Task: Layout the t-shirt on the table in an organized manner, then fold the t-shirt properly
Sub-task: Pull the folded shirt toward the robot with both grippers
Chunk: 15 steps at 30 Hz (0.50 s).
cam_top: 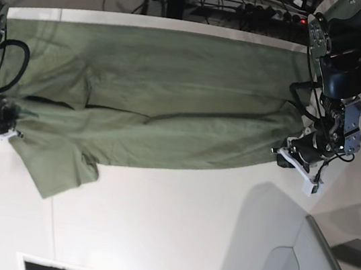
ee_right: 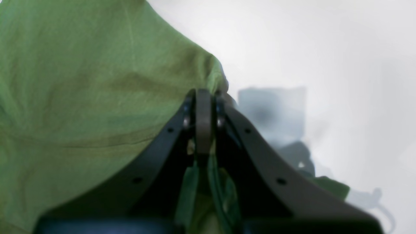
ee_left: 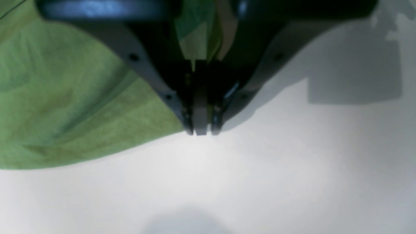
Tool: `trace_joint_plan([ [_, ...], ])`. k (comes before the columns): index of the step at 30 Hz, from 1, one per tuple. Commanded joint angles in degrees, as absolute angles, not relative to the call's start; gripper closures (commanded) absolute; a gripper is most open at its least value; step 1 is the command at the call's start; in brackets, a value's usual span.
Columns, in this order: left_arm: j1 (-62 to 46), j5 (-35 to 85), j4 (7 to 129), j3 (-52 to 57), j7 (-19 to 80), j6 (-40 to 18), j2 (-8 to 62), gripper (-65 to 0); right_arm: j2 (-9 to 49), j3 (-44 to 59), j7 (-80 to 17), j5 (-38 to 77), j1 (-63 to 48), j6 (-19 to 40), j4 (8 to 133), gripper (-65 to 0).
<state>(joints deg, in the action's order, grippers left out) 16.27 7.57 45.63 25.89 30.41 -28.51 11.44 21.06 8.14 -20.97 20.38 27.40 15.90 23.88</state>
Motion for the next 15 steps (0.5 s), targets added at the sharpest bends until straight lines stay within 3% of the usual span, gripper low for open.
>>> trace_joint_plan([
  [1, 17.5, 6.8, 46.5, 25.8, 31.4, -28.4, 11.9, 0.0, 22.0, 8.2, -20.7, 20.4, 28.6, 16.0, 24.6, 0.0],
  [9, 19.1, 6.8, 55.5, 19.0, 32.2, -28.4, 12.9, 0.0, 22.1, 8.1, -20.7, 20.4, 27.6, 16.1, 31.9, 0.0],
  [15, 24.6, 6.9, 60.8, 17.9, 39.4, -28.4, 13.1, 0.0, 22.8, 8.1, -20.7, 20.4, 27.5, 16.1, 37.5, 0.0],
])
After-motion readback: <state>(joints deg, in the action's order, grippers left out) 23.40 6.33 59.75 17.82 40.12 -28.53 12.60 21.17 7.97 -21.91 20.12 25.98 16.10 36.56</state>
